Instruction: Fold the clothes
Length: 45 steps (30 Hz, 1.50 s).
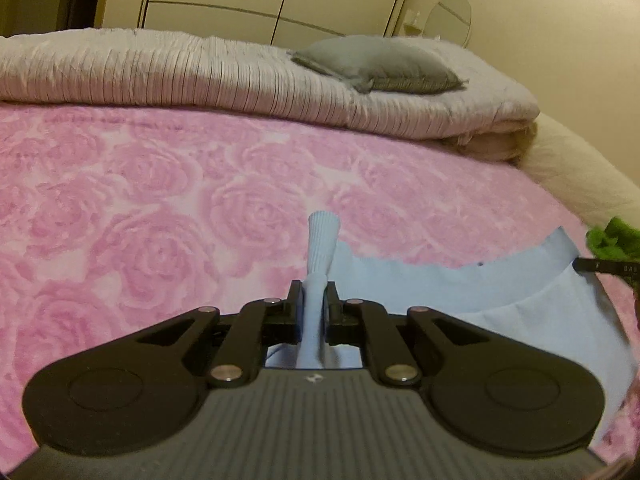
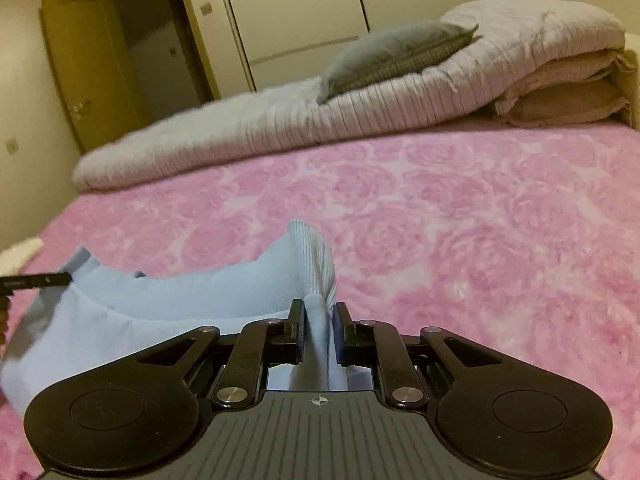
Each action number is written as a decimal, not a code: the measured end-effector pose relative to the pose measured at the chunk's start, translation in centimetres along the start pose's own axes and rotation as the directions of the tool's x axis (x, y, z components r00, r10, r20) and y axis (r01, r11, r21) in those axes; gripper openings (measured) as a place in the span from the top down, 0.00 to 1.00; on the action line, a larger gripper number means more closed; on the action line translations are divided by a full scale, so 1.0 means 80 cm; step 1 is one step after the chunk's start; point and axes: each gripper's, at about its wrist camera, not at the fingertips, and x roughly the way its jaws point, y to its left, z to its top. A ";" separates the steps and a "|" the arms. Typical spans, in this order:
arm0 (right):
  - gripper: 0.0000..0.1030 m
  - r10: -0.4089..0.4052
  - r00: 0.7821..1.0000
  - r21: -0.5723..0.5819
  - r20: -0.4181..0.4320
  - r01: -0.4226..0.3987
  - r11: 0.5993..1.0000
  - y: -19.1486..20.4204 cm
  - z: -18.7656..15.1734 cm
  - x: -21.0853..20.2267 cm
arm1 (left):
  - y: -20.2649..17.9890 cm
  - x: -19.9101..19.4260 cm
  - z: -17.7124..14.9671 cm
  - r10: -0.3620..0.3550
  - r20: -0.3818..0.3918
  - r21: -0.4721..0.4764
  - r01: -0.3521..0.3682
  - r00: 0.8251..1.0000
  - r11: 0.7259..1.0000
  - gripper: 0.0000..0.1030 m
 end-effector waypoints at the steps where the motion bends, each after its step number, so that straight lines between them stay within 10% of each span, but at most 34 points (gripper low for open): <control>1: 0.88 -0.009 1.000 0.001 -0.012 0.009 1.000 -0.002 -0.001 0.008 | 0.001 0.004 -0.003 0.008 -0.005 0.000 -0.008 1.000 1.000 0.93; 10: 0.88 -0.071 0.995 0.024 -0.065 0.072 0.997 -0.008 -0.009 0.042 | -0.001 0.031 -0.013 0.090 -0.043 0.028 -0.089 0.995 0.996 0.91; 15: 0.72 -0.139 0.974 -0.026 -0.181 0.137 0.990 0.005 -0.013 0.057 | -0.011 0.039 -0.008 0.157 -0.077 0.100 -0.149 0.984 0.984 0.87; 21: 0.62 -0.249 0.966 -0.077 -0.063 0.244 0.967 0.041 -0.009 -0.022 | -0.003 -0.044 0.003 0.249 0.036 0.004 -0.249 0.968 0.968 0.87; 29: 0.61 -0.098 0.995 -0.205 -0.020 0.092 0.974 0.161 -0.075 -0.084 | -0.081 -0.139 -0.067 0.092 -0.019 0.115 -0.089 0.996 0.989 0.87; 35: 0.61 -0.064 0.997 -0.311 -0.038 0.049 0.949 0.221 -0.123 -0.056 | -0.099 -0.117 -0.117 0.133 -0.084 0.106 -0.123 0.988 0.987 0.89; 45: 0.60 -0.269 0.961 -0.004 -0.058 0.270 0.963 0.108 -0.146 -0.106 | -0.046 -0.143 -0.112 0.284 -0.074 -0.039 -0.287 0.956 0.957 0.97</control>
